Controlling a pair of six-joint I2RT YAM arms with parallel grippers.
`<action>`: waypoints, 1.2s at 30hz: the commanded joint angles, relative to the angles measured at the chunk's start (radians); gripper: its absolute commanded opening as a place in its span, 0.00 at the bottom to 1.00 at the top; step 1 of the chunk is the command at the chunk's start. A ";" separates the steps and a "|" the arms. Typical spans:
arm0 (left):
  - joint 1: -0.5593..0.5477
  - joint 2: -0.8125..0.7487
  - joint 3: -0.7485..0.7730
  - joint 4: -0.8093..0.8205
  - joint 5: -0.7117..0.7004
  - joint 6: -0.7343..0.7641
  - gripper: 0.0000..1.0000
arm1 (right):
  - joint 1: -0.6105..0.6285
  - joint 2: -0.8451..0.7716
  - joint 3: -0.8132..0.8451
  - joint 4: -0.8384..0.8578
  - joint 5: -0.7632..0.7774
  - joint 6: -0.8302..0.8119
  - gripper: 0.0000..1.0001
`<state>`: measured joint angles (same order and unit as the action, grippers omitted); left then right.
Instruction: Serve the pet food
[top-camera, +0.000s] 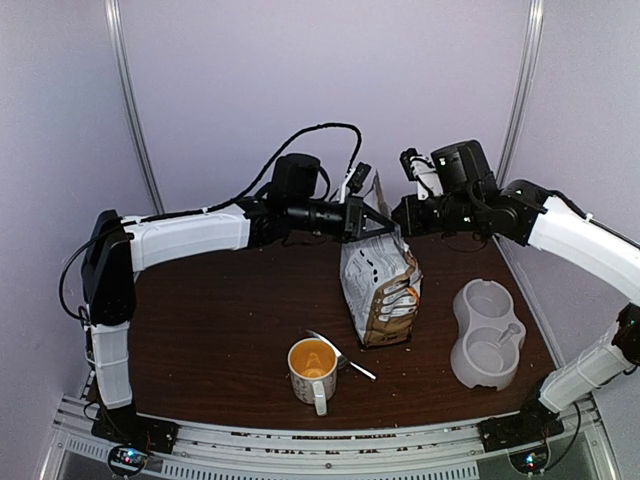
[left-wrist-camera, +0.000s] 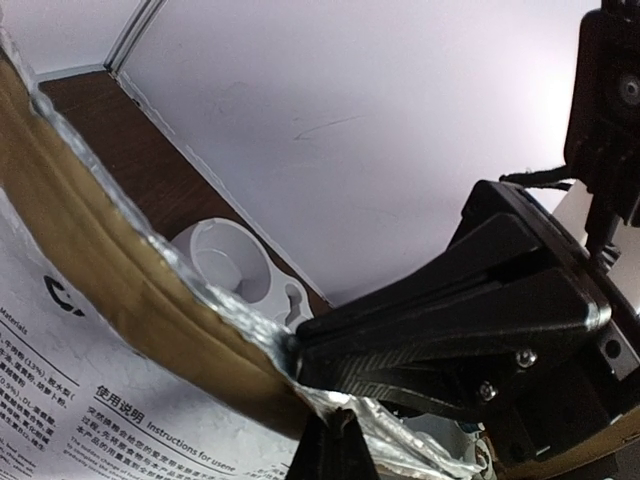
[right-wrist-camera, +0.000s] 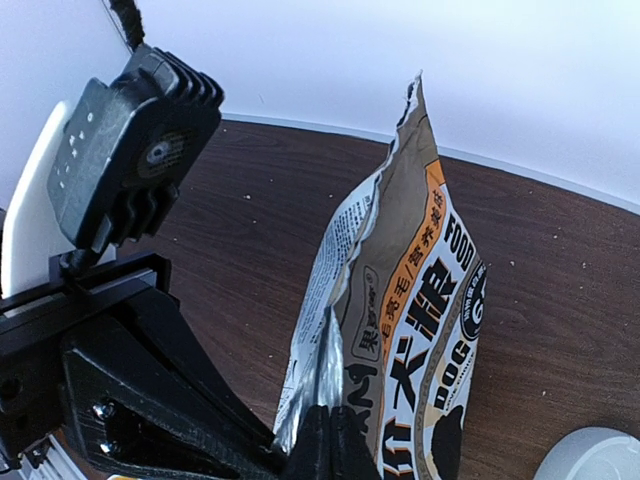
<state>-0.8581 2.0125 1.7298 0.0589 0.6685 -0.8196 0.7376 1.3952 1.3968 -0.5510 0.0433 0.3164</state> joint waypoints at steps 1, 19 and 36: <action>0.013 -0.027 -0.010 0.024 -0.054 0.027 0.00 | 0.012 -0.009 -0.014 -0.132 0.104 -0.054 0.00; 0.013 -0.093 -0.067 0.021 -0.097 0.080 0.00 | 0.009 0.002 0.000 -0.106 0.059 0.027 0.00; 0.016 -0.167 -0.154 0.028 -0.133 0.113 0.00 | -0.009 0.009 0.061 -0.186 -0.134 0.068 0.26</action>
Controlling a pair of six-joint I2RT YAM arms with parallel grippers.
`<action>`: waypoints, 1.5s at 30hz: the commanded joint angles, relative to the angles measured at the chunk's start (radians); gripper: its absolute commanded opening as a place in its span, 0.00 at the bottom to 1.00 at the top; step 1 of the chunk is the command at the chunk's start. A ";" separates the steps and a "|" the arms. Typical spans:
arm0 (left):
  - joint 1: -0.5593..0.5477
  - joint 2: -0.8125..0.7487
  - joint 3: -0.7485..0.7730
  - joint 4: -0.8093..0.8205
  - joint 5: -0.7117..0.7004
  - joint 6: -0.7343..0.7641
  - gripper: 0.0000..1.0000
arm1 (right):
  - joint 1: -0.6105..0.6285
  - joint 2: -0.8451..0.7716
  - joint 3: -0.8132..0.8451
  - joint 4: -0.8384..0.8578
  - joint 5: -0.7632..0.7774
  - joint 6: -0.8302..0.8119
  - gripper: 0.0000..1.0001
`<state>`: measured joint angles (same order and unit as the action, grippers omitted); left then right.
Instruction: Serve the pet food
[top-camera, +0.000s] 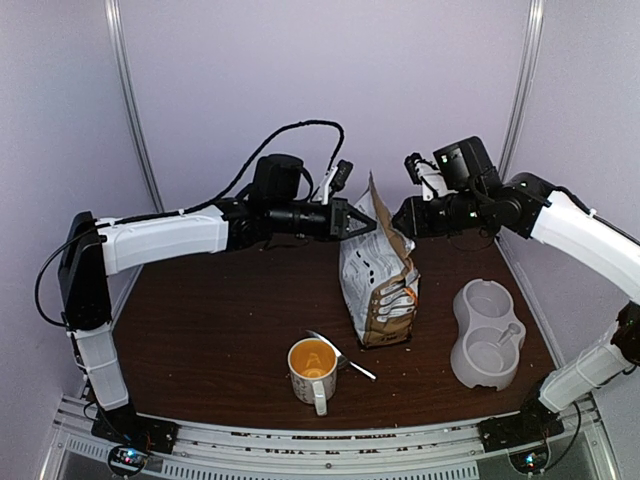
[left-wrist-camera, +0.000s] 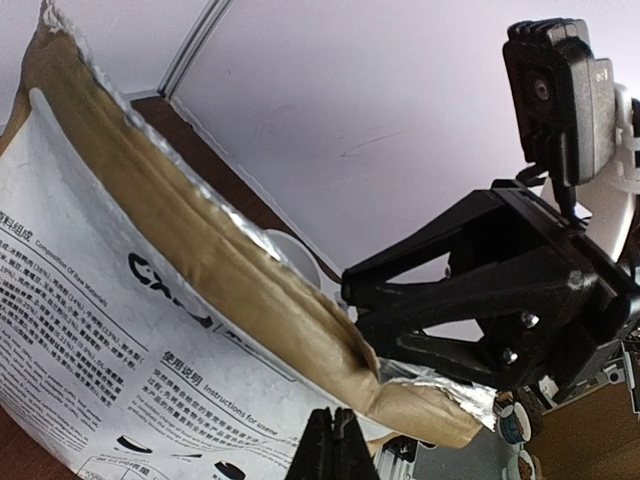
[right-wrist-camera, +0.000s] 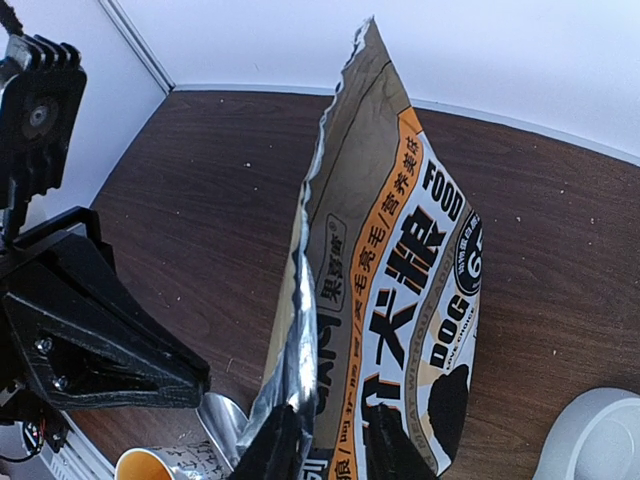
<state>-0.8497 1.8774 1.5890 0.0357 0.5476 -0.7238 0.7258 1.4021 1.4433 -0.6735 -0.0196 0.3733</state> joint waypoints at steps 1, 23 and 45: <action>0.008 -0.034 -0.015 0.053 -0.015 0.018 0.00 | 0.003 0.003 0.017 -0.066 -0.077 0.010 0.26; 0.010 -0.086 -0.061 0.083 -0.061 0.011 0.05 | 0.003 0.038 0.020 0.008 -0.230 0.055 0.00; 0.021 -0.018 -0.054 0.090 -0.022 -0.067 0.35 | 0.001 -0.037 -0.124 0.221 -0.413 0.122 0.00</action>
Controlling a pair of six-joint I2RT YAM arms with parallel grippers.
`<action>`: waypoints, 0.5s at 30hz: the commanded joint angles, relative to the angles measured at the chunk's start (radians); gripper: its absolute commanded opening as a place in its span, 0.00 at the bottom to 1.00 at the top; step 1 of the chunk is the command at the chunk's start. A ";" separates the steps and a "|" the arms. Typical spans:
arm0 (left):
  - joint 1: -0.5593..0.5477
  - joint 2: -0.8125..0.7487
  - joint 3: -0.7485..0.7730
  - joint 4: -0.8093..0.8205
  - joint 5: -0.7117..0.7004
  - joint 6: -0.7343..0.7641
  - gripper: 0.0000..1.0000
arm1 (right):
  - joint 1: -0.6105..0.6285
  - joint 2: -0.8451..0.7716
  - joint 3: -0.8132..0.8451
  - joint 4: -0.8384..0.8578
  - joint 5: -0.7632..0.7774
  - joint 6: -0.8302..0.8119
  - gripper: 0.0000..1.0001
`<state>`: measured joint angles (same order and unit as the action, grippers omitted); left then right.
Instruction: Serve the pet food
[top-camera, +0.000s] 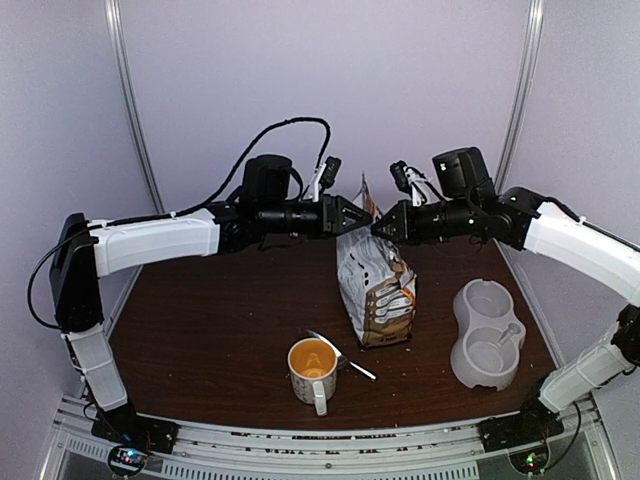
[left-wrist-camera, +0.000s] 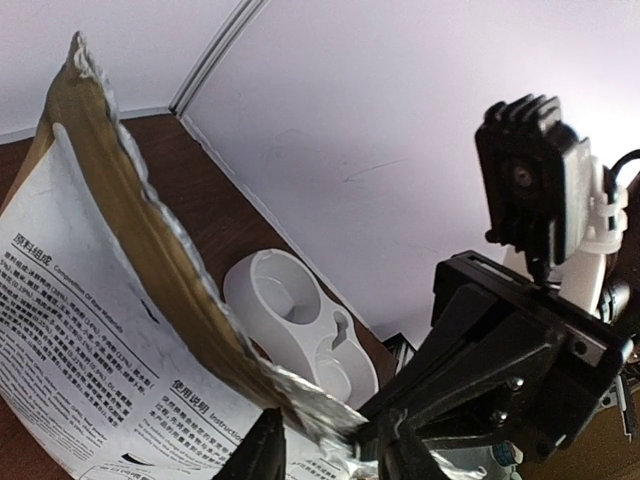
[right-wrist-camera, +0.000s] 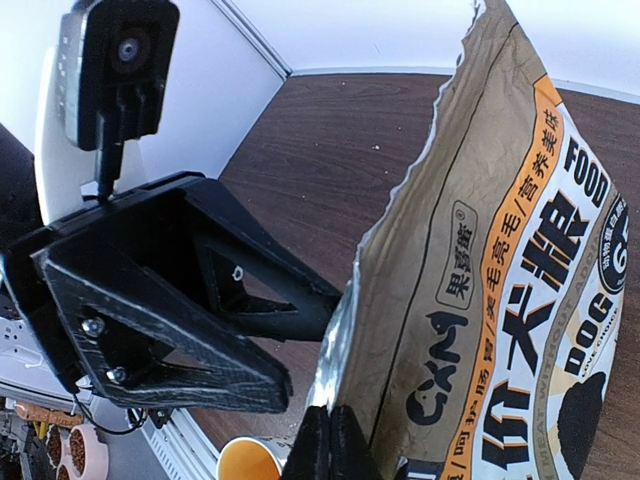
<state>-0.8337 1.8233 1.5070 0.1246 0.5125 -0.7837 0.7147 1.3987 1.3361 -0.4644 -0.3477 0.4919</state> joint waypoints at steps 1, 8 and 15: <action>0.005 0.043 0.034 -0.005 0.017 -0.009 0.34 | 0.012 -0.035 -0.017 0.011 -0.080 0.000 0.00; 0.006 0.086 0.082 -0.034 0.046 -0.013 0.34 | 0.012 -0.042 -0.025 -0.012 -0.064 -0.034 0.00; 0.005 0.137 0.112 0.030 0.130 -0.062 0.19 | 0.012 -0.045 -0.033 -0.031 -0.049 -0.076 0.00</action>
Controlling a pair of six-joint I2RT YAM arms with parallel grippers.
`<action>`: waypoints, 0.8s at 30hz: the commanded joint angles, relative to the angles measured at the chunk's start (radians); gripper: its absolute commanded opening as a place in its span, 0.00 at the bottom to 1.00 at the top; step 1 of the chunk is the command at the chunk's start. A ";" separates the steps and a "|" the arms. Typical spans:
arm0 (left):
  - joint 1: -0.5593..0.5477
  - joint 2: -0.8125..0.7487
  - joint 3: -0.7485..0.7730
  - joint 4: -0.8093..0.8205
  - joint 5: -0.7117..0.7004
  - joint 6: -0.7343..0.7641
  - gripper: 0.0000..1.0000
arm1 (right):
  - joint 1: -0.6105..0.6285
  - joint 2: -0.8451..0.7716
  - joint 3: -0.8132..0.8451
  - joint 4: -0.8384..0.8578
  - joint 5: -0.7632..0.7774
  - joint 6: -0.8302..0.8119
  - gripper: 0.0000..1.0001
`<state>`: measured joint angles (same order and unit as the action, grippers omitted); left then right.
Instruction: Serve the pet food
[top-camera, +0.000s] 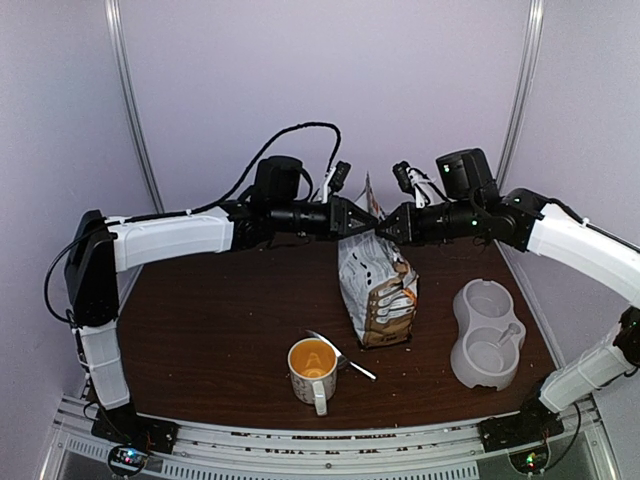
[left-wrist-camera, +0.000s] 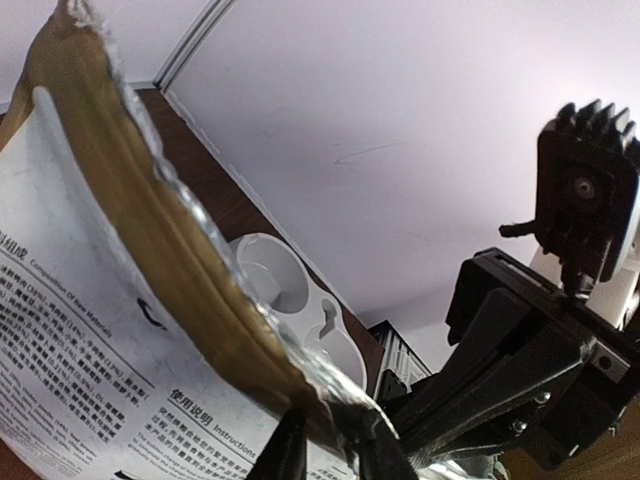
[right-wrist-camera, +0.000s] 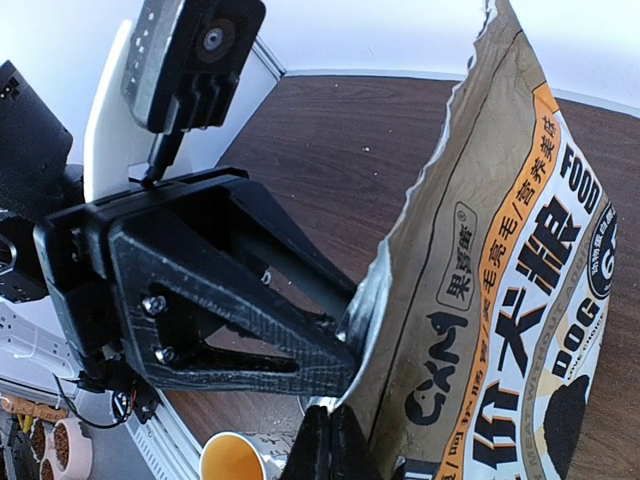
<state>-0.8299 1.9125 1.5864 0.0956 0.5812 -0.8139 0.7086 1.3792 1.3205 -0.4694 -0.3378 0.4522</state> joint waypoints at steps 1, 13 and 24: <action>0.002 0.051 0.034 0.068 0.069 -0.042 0.16 | 0.018 -0.025 -0.015 -0.029 -0.048 -0.038 0.00; 0.001 0.028 -0.006 0.098 0.033 -0.051 0.00 | 0.024 -0.050 -0.023 -0.095 0.251 -0.043 0.00; 0.001 -0.009 -0.017 0.066 -0.019 -0.001 0.00 | 0.048 -0.026 -0.021 -0.130 0.399 -0.051 0.00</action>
<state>-0.8280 1.9385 1.5761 0.1471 0.5819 -0.8440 0.7479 1.3460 1.3155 -0.5259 -0.0345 0.4152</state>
